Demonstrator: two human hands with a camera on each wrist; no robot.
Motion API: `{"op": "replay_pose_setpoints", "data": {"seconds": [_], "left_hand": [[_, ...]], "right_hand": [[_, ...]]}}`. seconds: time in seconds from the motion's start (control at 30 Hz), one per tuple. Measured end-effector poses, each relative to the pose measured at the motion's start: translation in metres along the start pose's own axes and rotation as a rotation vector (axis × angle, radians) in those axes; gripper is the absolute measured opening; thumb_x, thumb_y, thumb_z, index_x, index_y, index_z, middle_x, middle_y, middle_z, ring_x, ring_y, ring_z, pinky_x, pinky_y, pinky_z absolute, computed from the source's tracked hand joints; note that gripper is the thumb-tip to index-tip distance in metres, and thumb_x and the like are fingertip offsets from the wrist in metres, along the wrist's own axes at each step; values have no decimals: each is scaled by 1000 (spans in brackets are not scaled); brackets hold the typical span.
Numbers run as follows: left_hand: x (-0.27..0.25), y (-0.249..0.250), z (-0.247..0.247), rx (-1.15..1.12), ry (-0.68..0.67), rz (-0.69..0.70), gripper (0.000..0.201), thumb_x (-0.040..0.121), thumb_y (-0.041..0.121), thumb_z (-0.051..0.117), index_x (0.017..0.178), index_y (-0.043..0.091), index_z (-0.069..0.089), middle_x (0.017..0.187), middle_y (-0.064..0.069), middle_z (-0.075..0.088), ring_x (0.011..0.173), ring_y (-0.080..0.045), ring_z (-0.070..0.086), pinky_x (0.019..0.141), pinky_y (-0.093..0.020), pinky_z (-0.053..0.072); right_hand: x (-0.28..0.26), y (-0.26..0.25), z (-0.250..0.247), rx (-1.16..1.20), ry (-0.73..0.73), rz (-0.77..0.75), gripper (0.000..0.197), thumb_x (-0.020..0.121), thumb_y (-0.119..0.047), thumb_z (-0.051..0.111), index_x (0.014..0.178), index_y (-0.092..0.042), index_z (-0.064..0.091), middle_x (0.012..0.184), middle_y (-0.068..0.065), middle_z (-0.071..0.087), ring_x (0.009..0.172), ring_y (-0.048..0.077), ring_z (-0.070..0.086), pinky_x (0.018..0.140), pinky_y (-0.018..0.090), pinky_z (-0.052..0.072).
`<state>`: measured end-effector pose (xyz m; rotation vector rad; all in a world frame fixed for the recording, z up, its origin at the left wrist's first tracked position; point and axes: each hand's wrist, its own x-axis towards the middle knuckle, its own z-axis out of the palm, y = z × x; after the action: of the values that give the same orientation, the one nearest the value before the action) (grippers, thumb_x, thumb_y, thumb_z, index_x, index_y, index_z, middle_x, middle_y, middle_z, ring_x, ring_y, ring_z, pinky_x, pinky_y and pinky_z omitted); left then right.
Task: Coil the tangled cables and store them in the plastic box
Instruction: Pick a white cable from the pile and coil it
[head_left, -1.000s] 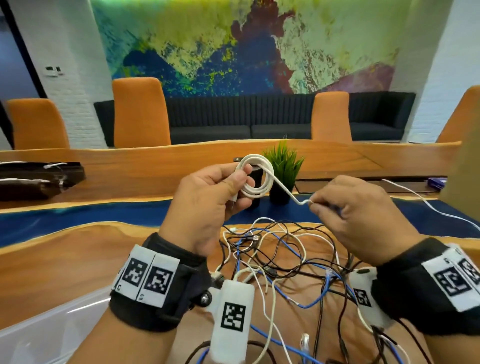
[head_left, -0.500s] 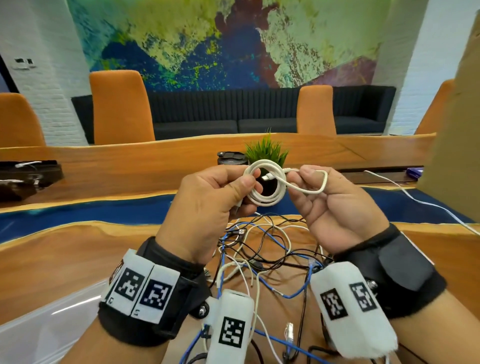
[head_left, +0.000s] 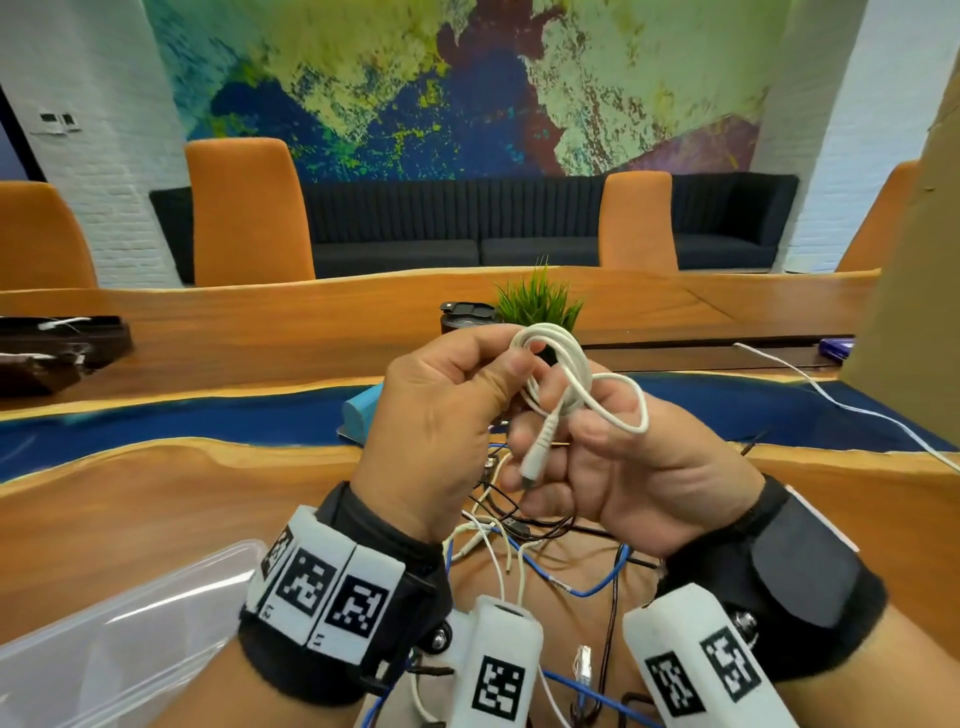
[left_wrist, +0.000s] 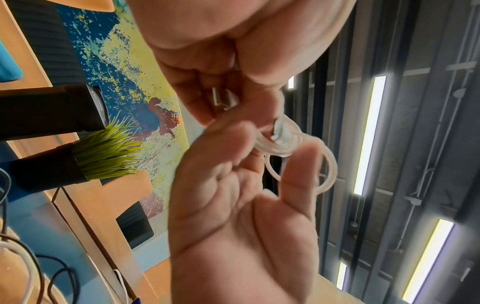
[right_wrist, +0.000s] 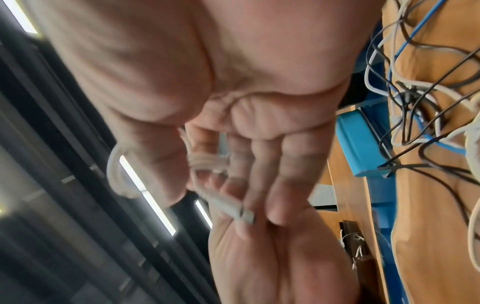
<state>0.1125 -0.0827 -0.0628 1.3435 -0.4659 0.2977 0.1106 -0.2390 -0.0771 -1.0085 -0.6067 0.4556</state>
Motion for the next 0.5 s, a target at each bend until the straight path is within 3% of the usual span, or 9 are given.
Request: {"op": "replay_pose_setpoints", "data": {"seconds": [0.07, 0.17, 0.23, 0.33, 0.43, 0.5], "left_hand": [[-1, -3, 3, 23, 16, 30, 17, 95, 7, 58, 96, 11, 74, 88, -23, 71, 74, -30, 62, 64, -33, 57], [1, -3, 1, -52, 76, 39, 16, 91, 18, 60, 98, 8, 71, 90, -17, 71, 83, -26, 66, 75, -35, 58], [6, 1, -7, -178, 94, -6, 17, 89, 23, 58, 95, 13, 70, 84, -9, 70, 80, -20, 67, 73, -32, 58], [7, 7, -11, -319, 46, -97, 18, 97, 13, 50, 98, 13, 68, 75, 1, 67, 69, -12, 68, 68, -27, 59], [6, 6, -8, -231, 10, -94, 18, 98, 9, 50, 97, 10, 68, 72, 1, 65, 66, -12, 65, 69, -25, 59], [4, 6, -6, -98, -31, -30, 16, 94, 15, 54, 95, 8, 69, 70, -2, 65, 68, -16, 62, 70, -25, 58]], "right_hand": [[2, 1, 5, -24, 106, -47, 16, 77, -16, 73, 92, -18, 66, 81, 9, 67, 72, 24, 70, 68, 36, 58], [5, 2, 5, -18, 187, -61, 30, 76, -9, 71, 103, -15, 61, 72, 10, 66, 59, 20, 66, 60, 34, 57], [7, 7, -1, -255, 277, -9, 30, 79, 1, 69, 105, -10, 58, 71, 15, 68, 56, 22, 65, 58, 35, 56], [11, 14, -8, -776, 397, 46, 12, 88, 1, 65, 86, -11, 67, 72, 12, 72, 62, 22, 69, 63, 38, 58], [11, 7, -16, -966, 551, -38, 17, 88, -5, 66, 76, -15, 71, 68, 9, 71, 60, 21, 69, 63, 42, 59], [8, -5, -19, -973, 632, -132, 17, 88, -6, 67, 74, -15, 71, 65, 7, 70, 55, 18, 65, 57, 36, 56]]}}
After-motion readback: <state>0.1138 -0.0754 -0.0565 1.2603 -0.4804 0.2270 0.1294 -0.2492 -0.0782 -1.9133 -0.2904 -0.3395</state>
